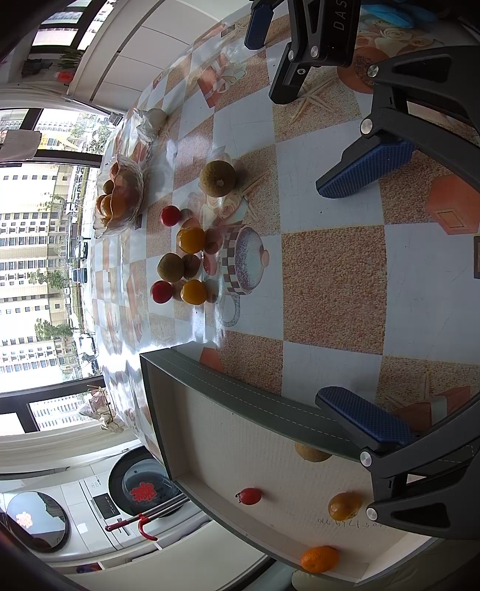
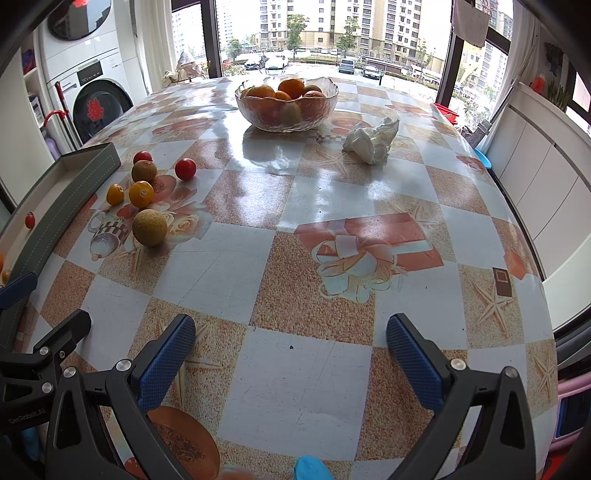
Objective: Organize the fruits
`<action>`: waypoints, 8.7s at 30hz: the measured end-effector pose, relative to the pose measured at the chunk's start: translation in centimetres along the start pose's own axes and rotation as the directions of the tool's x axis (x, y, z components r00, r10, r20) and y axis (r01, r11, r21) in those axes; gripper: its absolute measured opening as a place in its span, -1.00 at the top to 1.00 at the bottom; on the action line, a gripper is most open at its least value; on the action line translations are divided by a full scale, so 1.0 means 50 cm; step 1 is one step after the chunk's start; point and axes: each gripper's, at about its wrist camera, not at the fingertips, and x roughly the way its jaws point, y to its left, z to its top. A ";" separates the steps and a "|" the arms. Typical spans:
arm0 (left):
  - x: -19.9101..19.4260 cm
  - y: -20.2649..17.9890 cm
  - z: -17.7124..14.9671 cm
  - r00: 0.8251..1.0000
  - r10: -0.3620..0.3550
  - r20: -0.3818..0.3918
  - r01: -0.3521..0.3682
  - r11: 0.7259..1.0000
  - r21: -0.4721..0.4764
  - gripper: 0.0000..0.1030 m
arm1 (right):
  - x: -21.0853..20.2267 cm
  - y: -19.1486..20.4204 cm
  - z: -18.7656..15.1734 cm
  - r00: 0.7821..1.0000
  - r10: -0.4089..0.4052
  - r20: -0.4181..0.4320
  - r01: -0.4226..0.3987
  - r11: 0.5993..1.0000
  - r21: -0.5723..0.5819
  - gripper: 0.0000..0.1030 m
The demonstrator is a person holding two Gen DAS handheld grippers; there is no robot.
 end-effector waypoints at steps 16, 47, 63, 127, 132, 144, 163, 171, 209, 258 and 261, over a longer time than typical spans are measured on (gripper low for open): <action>0.000 0.000 -0.001 1.000 -0.001 0.000 0.001 1.000 0.000 -1.00 | 0.000 0.000 0.000 1.000 0.000 0.000 0.000 1.000 0.000 -1.00; 0.016 0.006 0.055 0.999 -0.014 -0.046 0.016 0.999 0.051 -0.77 | 0.040 0.117 0.115 0.975 0.217 -0.048 -0.220 0.973 -0.074 0.45; 0.110 -0.087 0.179 0.992 -0.084 -0.096 0.084 0.996 -0.014 -0.25 | 0.011 -0.034 0.070 0.967 0.251 -0.033 -0.248 0.965 0.079 0.45; -0.058 0.337 -0.030 0.981 0.192 0.010 -0.180 0.935 -0.306 -0.48 | -0.051 0.497 0.135 0.898 0.419 -0.133 -0.439 0.842 -0.312 -0.41; -0.085 0.334 -0.023 0.984 0.170 0.053 -0.146 0.940 -0.310 -0.77 | -0.065 0.471 0.142 0.897 0.429 -0.108 -0.441 0.849 -0.290 -0.61; -0.127 0.155 0.036 0.990 0.041 0.137 -0.033 0.997 -0.064 -0.77 | -0.052 0.230 0.140 0.945 0.328 -0.015 -0.328 0.943 -0.056 -1.00; 0.032 0.028 0.062 0.998 0.043 -0.036 -0.044 0.999 -0.015 -0.77 | 0.025 -0.015 0.040 0.998 -0.026 -0.049 0.029 0.998 0.049 -1.00; 0.049 0.032 0.064 0.998 0.034 -0.045 -0.036 0.999 -0.031 -1.00 | 0.020 -0.011 0.033 0.999 -0.033 0.001 0.033 0.998 0.051 -1.00; 0.047 0.032 0.063 0.998 0.039 -0.041 -0.040 0.999 -0.034 -1.00 | 0.022 -0.011 0.034 0.999 -0.033 0.002 0.033 0.998 0.050 -1.00; 0.046 0.032 0.061 0.998 0.039 -0.041 -0.041 0.999 -0.034 -1.00 | 0.022 -0.011 0.033 0.999 -0.034 0.003 0.034 0.998 0.050 -1.00; 0.046 0.032 0.061 0.998 0.039 -0.041 -0.040 0.999 -0.034 -1.00 | 0.023 -0.011 0.033 0.999 -0.034 0.003 0.034 0.998 0.050 -1.00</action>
